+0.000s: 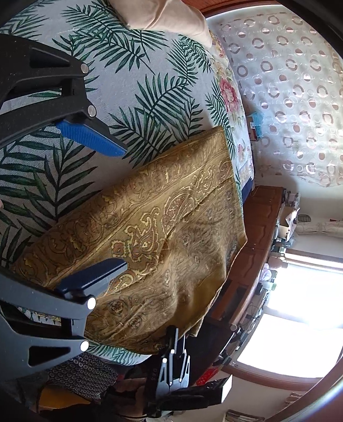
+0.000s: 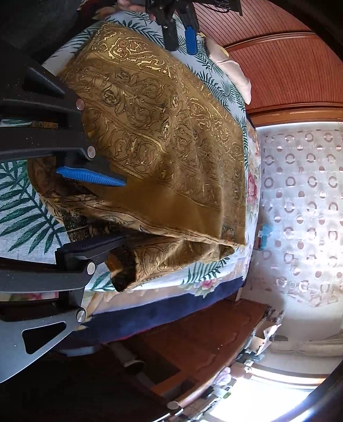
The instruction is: Fold small clothes
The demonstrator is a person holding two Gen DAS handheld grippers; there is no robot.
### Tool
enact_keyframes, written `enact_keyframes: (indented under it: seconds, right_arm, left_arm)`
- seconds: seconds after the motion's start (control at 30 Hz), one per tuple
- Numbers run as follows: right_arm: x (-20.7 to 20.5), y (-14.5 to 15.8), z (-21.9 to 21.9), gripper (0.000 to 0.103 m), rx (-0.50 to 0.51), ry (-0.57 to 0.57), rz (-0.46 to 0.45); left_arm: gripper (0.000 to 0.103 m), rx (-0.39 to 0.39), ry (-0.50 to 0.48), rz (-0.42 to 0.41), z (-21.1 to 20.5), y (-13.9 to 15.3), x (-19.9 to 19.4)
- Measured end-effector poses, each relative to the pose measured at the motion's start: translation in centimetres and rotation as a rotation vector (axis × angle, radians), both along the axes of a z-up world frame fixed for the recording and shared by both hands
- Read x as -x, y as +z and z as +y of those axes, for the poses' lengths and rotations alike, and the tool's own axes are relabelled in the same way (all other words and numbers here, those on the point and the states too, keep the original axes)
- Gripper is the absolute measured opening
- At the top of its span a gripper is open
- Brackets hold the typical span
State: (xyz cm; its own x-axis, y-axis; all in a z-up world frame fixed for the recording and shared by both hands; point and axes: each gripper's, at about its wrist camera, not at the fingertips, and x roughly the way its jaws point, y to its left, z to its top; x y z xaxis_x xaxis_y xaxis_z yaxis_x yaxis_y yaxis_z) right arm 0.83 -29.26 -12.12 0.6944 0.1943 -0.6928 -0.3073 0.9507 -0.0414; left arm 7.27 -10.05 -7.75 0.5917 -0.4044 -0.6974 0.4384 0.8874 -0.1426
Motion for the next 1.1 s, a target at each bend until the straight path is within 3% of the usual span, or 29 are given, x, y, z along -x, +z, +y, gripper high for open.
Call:
enact_keyframes:
  seconds: [0.13,0.3,0.47,0.6,0.83,0.9,1.1]
  right_arm:
    - [0.0,0.5,-0.3,0.007,-0.082,0.015,-0.032]
    - [1.1,1.7,-1.6,0.005,-0.085,-0.027,-0.097]
    - [1.2,1.2,-3.4,0.006,-0.164,-0.063,-0.060]
    - [1.3,0.6,-3.5,0.006,-0.152,-0.082,-0.051]
    - [1.2,0.2,-2.6,0.049,-0.093,-0.129,-0.039]
    - [1.3,-0.2,-2.5,0.050,-0.081,-0.134,-0.025]
    - [0.8,-0.8,-2.5,0.052,-0.093,-0.127,0.047]
  left_arm:
    - [0.080,-0.006,-0.001,0.013,-0.1,-0.3,0.2]
    - [0.080,-0.009,0.006,0.031,0.4,-0.8,0.6]
    - [0.080,-0.014,0.016,0.042,0.7,-1.1,1.0]
    - [0.080,-0.021,0.020,0.045,0.8,-1.2,1.3]
    - [0.080,-0.011,0.008,0.062,0.6,-1.7,1.7]
    - [0.080,-0.002,-0.009,0.071,0.5,-1.9,1.8]
    - [0.055,0.037,-0.051,0.100,0.4,-2.1,2.3]
